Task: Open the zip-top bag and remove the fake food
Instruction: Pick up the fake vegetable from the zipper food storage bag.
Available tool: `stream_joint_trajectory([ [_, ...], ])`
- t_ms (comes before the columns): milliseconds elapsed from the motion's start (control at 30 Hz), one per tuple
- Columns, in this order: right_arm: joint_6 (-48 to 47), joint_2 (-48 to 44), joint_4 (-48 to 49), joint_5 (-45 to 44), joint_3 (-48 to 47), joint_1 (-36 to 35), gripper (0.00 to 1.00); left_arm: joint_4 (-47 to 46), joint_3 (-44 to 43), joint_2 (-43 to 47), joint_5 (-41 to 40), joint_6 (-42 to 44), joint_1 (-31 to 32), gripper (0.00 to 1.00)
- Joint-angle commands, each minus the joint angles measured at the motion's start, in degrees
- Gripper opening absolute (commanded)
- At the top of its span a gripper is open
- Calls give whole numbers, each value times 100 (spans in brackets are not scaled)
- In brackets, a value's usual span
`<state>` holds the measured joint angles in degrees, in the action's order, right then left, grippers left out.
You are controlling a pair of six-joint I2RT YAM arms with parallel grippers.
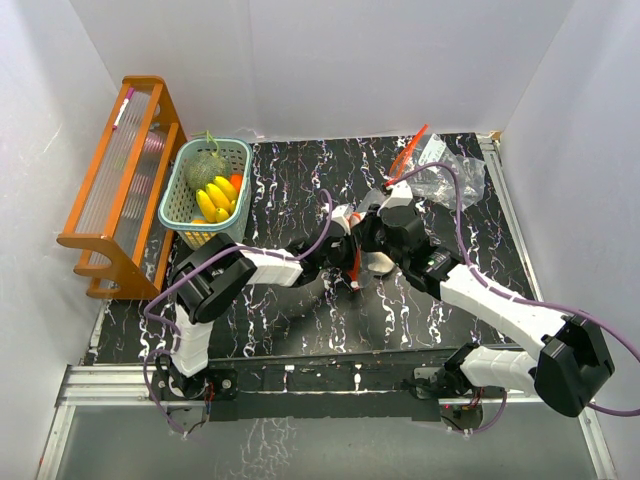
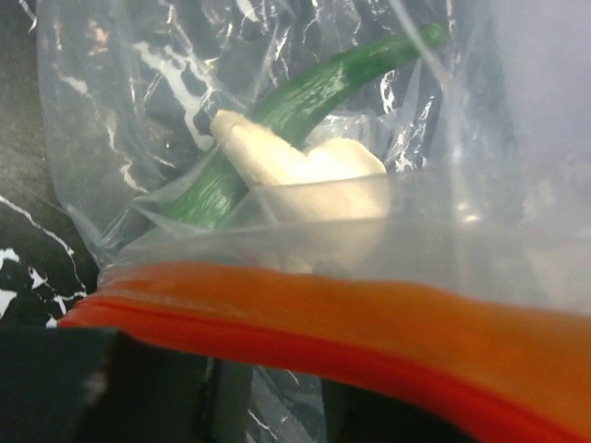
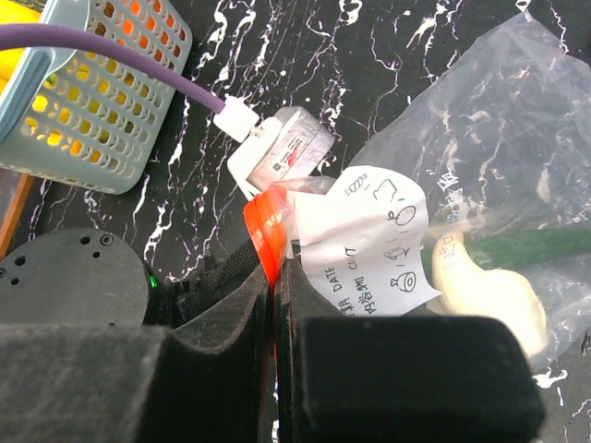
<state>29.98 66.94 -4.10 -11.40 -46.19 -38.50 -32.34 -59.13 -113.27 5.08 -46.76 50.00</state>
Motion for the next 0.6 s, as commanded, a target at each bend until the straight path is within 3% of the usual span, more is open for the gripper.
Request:
stream_joint_trajectory([
  [0, -8, -239, 328, -27, -30, 8, 8, -254, -183, -141, 228, 326, 33, 16],
  [67, -22, -273, 282, -94, -32, 7, 8, -490, -93, -173, 402, 292, 31, 0],
  [400, -93, -414, 202, -229, -39, 15, 8, -334, 81, 194, 193, 391, 30, 0],
  [467, -73, -380, 227, -161, -40, 8, 8, -495, 112, 207, 201, 328, 28, 21],
  [567, -45, -314, 293, -67, 2, 4, 8, -673, 74, 214, 359, 281, 33, 37],
])
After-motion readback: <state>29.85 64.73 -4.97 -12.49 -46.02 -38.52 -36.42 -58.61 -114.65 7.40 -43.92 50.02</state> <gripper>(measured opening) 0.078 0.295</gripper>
